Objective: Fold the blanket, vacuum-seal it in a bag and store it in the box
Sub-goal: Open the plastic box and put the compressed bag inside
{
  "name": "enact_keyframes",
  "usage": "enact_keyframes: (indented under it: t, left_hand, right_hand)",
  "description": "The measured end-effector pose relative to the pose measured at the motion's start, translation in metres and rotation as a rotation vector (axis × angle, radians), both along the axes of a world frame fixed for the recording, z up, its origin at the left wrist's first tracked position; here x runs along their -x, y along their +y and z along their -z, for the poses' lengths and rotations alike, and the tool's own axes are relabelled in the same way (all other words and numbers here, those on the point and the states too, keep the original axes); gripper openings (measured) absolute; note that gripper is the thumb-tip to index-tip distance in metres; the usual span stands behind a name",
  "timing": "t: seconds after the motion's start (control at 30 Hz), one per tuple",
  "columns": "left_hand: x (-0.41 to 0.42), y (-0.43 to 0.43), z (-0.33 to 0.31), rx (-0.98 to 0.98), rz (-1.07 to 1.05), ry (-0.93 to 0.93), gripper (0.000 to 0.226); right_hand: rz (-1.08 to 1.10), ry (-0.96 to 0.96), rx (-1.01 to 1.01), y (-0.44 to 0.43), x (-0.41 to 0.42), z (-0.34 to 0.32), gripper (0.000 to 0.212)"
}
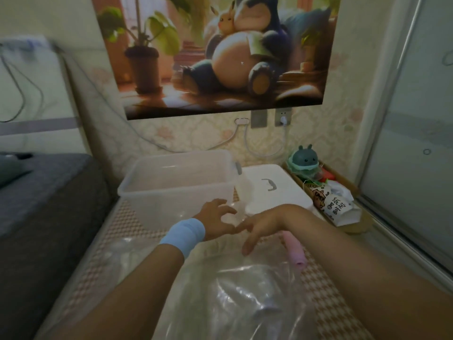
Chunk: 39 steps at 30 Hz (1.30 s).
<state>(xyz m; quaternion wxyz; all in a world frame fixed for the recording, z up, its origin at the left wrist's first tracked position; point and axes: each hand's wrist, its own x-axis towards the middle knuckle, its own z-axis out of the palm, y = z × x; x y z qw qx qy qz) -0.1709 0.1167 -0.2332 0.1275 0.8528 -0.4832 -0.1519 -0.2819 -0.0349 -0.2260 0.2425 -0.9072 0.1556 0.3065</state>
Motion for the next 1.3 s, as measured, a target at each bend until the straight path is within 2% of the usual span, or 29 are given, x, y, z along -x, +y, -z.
enact_keyframes:
  t: [0.07, 0.1, 0.17, 0.23, 0.33, 0.4, 0.43, 0.47, 0.53, 0.63, 0.7, 0.83, 0.9, 1.0, 1.07, 1.13, 1.2, 1.3]
  left_hand:
    - [0.007, 0.028, 0.004, -0.146, 0.008, 0.011, 0.078]
    - [0.009, 0.037, 0.007, -0.238, 0.011, 0.002, 0.090]
    - [0.013, 0.062, 0.017, -0.401, 0.008, -0.059, 0.113]
    - [0.014, 0.086, 0.031, -0.482, -0.027, -0.099, 0.125]
    - [0.012, 0.111, 0.052, -0.391, -0.136, -0.080, 0.123]
    - [0.014, 0.116, 0.060, -0.287, -0.194, -0.135, 0.119]
    - [0.016, 0.114, 0.061, -0.251, -0.218, -0.177, 0.117]
    - [0.017, 0.114, 0.061, -0.224, -0.238, -0.216, 0.116]
    - [0.018, 0.115, 0.059, -0.183, -0.272, -0.256, 0.115]
    - [0.010, 0.131, 0.055, -0.237, -0.314, -0.235, 0.105]
    - [0.005, 0.155, 0.053, -0.299, -0.327, -0.232, 0.090]
    - [0.000, 0.217, 0.055, -0.203, -0.444, -0.321, 0.041]
    - [0.004, 0.239, 0.057, -0.249, -0.450, -0.207, 0.026]
    - [0.006, 0.251, 0.066, -0.454, -0.420, -0.075, 0.035]
    - [0.003, 0.253, 0.071, -0.446, -0.472, -0.026, 0.037]
    - [-0.001, 0.253, 0.078, -0.369, -0.510, 0.056, 0.041]
    - [-0.003, 0.253, 0.084, -0.313, -0.519, 0.108, 0.048]
    - [-0.001, 0.259, 0.086, -0.296, -0.473, 0.211, 0.079]
  right_hand:
    - [-0.087, 0.133, 0.205, 0.023, 0.002, 0.004, 0.118]
    - [-0.086, 0.131, 0.275, 0.030, 0.001, 0.008, 0.119]
    - [-0.046, 0.021, 0.340, 0.046, 0.002, 0.015, 0.114]
    - [-0.015, -0.149, 0.390, 0.059, 0.005, 0.018, 0.097]
    - [-0.047, -0.404, 0.709, 0.082, 0.012, 0.022, 0.063]
    - [-0.071, -0.493, 0.929, 0.101, 0.017, 0.026, 0.061]
    - [-0.102, -0.522, 0.973, 0.111, 0.018, 0.029, 0.063]
    - [-0.148, -0.563, 0.957, 0.121, 0.019, 0.031, 0.064]
    - [-0.218, -0.627, 0.753, 0.143, 0.018, 0.039, 0.062]
    - [-0.120, -0.428, 0.380, 0.158, 0.014, 0.064, 0.080]
    - [-0.094, -0.346, 0.392, 0.155, 0.013, 0.082, 0.093]
    - [-0.033, -0.412, 0.478, 0.152, 0.008, 0.098, 0.097]
    - [-0.015, -0.436, 0.519, 0.155, 0.003, 0.101, 0.096]
    - [-0.058, -0.452, 0.714, 0.165, -0.003, 0.100, 0.094]
    - [-0.147, -0.535, 0.807, 0.180, -0.006, 0.095, 0.085]
    - [-0.289, -0.637, 0.702, 0.198, -0.009, 0.090, 0.072]
    - [-0.433, -0.652, 0.582, 0.216, -0.013, 0.094, 0.067]
    - [-0.432, -0.504, 0.565, 0.236, -0.017, 0.111, 0.089]
